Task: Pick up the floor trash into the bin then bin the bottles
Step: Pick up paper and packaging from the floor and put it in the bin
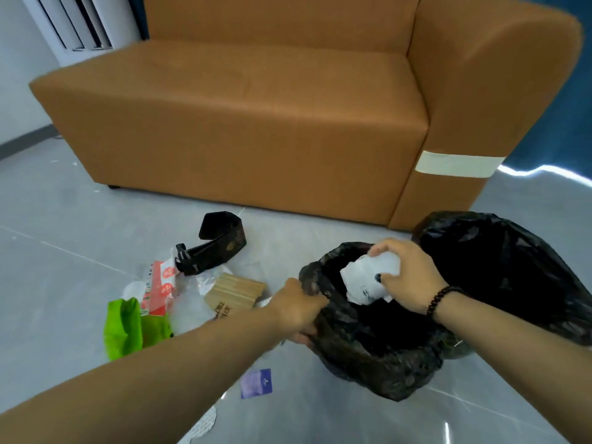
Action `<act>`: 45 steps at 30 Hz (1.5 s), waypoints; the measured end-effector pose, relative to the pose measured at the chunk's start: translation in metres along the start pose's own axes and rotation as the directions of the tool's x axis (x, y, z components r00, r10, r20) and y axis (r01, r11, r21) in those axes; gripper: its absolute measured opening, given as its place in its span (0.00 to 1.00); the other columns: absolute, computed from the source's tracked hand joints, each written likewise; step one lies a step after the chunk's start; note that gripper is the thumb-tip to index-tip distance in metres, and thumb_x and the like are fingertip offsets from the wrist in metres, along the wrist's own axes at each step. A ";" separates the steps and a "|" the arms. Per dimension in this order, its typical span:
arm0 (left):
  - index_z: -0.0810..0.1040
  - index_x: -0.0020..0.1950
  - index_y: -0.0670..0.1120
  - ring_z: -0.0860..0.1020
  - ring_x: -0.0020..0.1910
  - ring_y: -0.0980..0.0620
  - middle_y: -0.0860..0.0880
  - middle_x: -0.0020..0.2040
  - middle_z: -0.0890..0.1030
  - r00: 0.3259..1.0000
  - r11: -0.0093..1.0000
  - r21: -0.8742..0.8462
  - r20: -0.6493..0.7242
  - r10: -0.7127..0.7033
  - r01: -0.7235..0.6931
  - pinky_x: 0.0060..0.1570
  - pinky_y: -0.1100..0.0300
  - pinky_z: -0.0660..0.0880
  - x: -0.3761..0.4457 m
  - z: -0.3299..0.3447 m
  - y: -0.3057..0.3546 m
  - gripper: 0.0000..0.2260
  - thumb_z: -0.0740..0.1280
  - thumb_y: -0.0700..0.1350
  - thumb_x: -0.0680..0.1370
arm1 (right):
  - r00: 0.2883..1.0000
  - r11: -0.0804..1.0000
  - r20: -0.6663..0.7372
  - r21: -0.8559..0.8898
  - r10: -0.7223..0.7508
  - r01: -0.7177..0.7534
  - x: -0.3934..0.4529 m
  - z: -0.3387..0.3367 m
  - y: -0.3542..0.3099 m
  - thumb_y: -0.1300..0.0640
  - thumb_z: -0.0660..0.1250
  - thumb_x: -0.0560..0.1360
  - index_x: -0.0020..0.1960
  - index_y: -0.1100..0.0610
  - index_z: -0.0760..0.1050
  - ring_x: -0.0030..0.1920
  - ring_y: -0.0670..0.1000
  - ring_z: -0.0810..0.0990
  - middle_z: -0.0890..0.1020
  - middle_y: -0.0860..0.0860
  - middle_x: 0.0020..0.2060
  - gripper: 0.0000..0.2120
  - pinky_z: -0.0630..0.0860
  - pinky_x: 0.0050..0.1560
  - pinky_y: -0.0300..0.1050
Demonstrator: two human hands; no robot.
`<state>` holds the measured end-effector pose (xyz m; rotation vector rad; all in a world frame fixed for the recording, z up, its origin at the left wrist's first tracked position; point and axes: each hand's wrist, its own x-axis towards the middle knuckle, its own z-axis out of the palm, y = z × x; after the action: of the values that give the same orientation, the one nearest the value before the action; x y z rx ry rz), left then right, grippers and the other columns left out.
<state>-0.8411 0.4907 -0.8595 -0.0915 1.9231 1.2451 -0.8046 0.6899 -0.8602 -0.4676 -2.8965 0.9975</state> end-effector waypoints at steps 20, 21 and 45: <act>0.76 0.54 0.48 0.83 0.47 0.49 0.47 0.50 0.82 0.987 0.997 -0.041 0.155 -0.052 0.059 0.45 0.54 0.82 0.064 0.015 -0.053 0.10 0.67 0.41 0.74 | 0.815 0.789 0.572 -0.542 0.093 0.290 0.065 0.129 0.089 0.56 0.68 0.74 0.76 0.55 0.49 0.63 0.61 0.72 0.65 0.59 0.68 0.39 0.74 0.54 0.48; 0.75 0.55 0.48 0.83 0.47 0.49 0.47 0.50 0.82 0.985 0.997 -0.040 0.160 -0.058 0.066 0.45 0.54 0.82 0.063 0.015 -0.052 0.11 0.67 0.42 0.74 | 0.818 0.781 0.570 -0.545 0.078 0.306 0.065 0.129 0.090 0.54 0.68 0.73 0.76 0.55 0.50 0.62 0.60 0.73 0.66 0.59 0.67 0.38 0.74 0.53 0.48; 0.66 0.68 0.46 0.82 0.42 0.47 0.44 0.61 0.74 0.973 0.970 -0.146 -0.097 -0.211 0.196 0.41 0.58 0.78 -0.028 -0.038 -0.085 0.17 0.62 0.47 0.80 | 0.822 0.851 0.554 -0.361 -0.133 0.381 -0.002 -0.005 -0.051 0.55 0.64 0.78 0.60 0.53 0.75 0.46 0.44 0.75 0.80 0.48 0.54 0.11 0.71 0.48 0.34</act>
<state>-0.8058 0.4075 -0.8962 -0.4285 1.8678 1.2518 -0.8157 0.6542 -0.8252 0.2582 -3.5459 0.4224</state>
